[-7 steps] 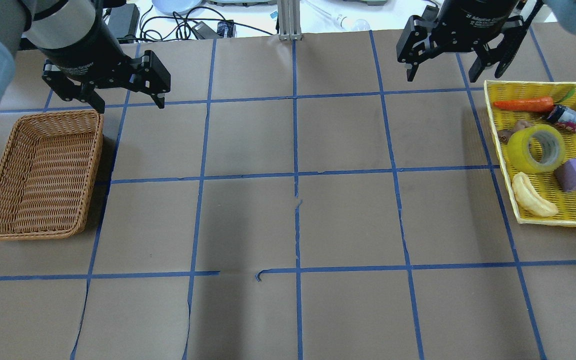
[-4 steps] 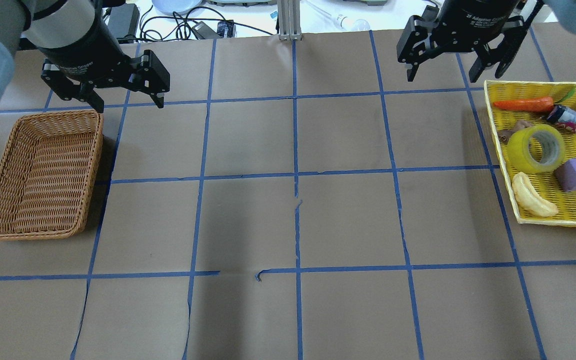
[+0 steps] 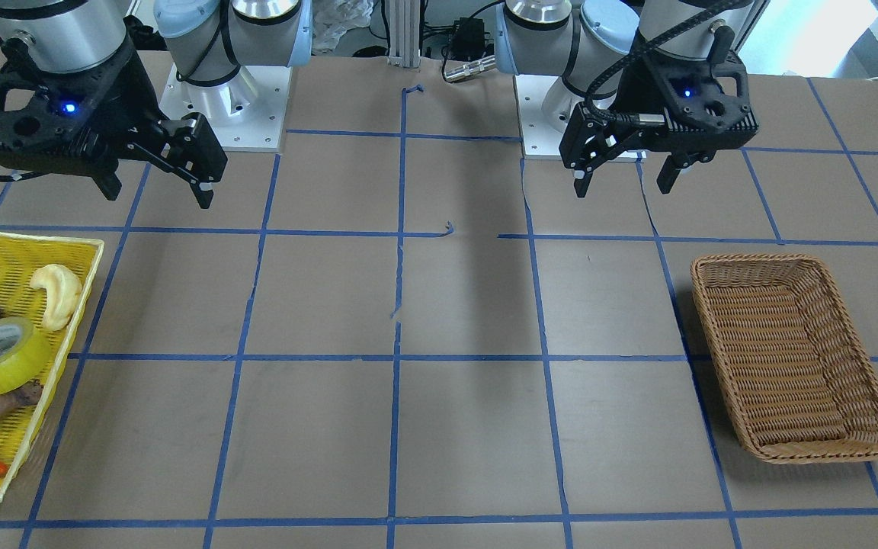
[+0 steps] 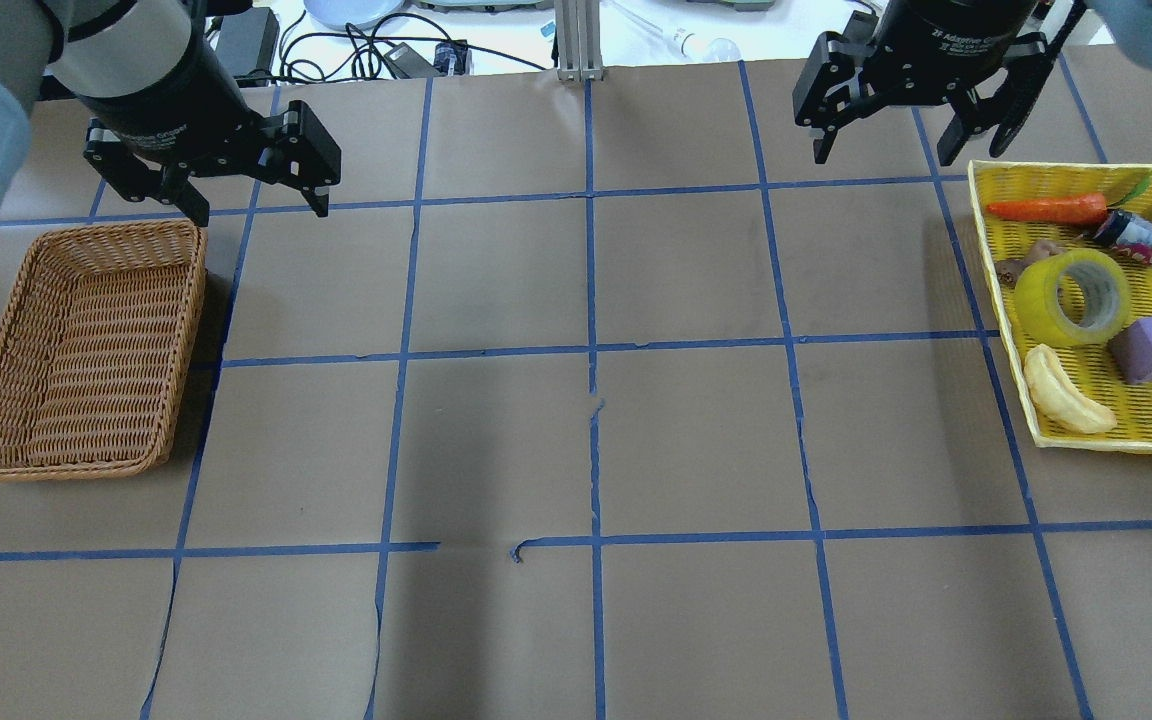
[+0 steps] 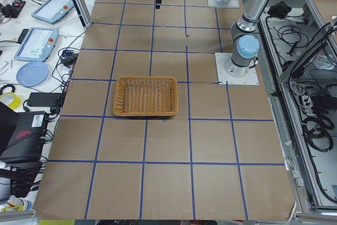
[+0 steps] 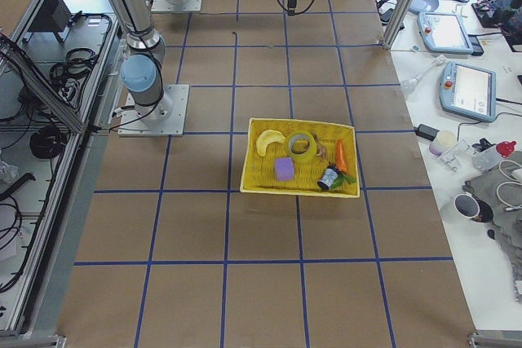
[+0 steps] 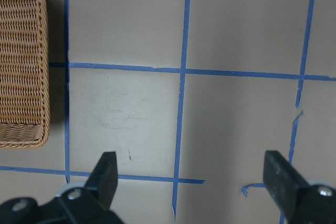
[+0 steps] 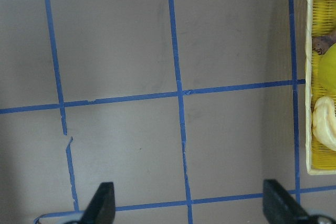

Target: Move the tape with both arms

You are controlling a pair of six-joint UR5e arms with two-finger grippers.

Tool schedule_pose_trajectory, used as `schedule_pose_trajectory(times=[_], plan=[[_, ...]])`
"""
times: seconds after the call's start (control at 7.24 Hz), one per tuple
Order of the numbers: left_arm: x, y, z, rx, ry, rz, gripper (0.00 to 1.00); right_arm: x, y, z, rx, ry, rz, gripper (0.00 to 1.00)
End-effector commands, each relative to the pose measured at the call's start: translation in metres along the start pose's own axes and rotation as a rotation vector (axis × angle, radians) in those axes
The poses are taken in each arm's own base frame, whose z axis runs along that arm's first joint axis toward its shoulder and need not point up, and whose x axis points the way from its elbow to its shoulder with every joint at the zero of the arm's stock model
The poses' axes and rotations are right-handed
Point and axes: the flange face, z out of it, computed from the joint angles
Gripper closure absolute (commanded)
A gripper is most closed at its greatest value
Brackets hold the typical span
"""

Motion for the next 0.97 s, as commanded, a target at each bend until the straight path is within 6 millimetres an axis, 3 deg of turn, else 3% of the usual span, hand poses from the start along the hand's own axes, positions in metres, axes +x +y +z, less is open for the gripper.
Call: schedule_pose_trajectory(times=[0.0, 0.83], plan=[[0.0009, -0.0001, 0.0004, -0.001, 0.001, 0.002, 0.0, 0.0003, -0.0007, 0.0009, -0.001, 0.0, 0.001, 0.0], [-0.0001, -0.0002, 0.0012, -0.002, -0.002, 0.0, 0.0, 0.0028, -0.0016, 0.0004, -0.001, 0.002, -0.004, 0.0]])
